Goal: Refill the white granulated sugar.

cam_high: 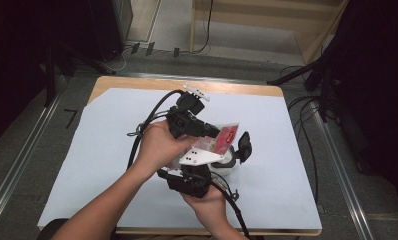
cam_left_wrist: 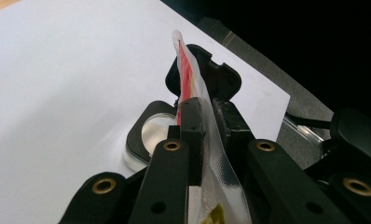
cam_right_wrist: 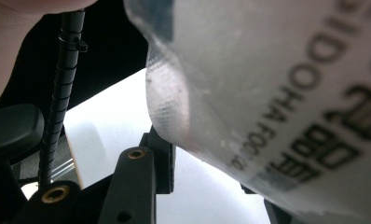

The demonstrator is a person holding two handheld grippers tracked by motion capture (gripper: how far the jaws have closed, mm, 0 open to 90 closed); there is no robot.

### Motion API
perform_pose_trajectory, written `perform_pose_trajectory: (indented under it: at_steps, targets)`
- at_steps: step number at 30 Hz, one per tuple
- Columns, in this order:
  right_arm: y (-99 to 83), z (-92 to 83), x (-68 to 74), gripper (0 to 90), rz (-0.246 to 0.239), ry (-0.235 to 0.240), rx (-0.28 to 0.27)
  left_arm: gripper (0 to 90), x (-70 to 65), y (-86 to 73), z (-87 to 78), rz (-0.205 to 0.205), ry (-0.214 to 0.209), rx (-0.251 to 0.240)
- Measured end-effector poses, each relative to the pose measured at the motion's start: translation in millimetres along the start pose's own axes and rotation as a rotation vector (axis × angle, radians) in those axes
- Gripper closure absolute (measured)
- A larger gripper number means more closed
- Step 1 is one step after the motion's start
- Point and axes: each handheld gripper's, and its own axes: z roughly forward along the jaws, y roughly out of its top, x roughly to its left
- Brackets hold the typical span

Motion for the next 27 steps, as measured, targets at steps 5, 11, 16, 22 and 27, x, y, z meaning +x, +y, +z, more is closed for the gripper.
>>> perform_pose_trajectory:
  at_steps: [5,11,16,22,27]
  targets:
    - [-1.2,1.0,0.1,64.3,-0.011,0.002,0.01,83.3,-1.8,-3.6,-1.1,0.004,0.009,-0.007]
    - [-6.6,5.5,3.4,63.7,-0.065,-0.012,0.032,83.3,3.3,-15.2,-5.4,-0.026,-0.015,-0.033]
    - [-12.4,10.9,5.3,62.0,-0.086,-0.006,0.058,84.2,6.9,-23.5,-8.5,-0.031,-0.018,-0.017]
    - [-18.7,15.5,6.6,60.5,-0.109,0.006,0.078,84.3,8.8,-30.8,-11.0,-0.037,-0.019,0.014]
    - [-27.2,19.7,7.2,60.3,-0.112,0.019,0.096,84.4,8.8,-34.5,-10.8,-0.035,-0.013,0.044]
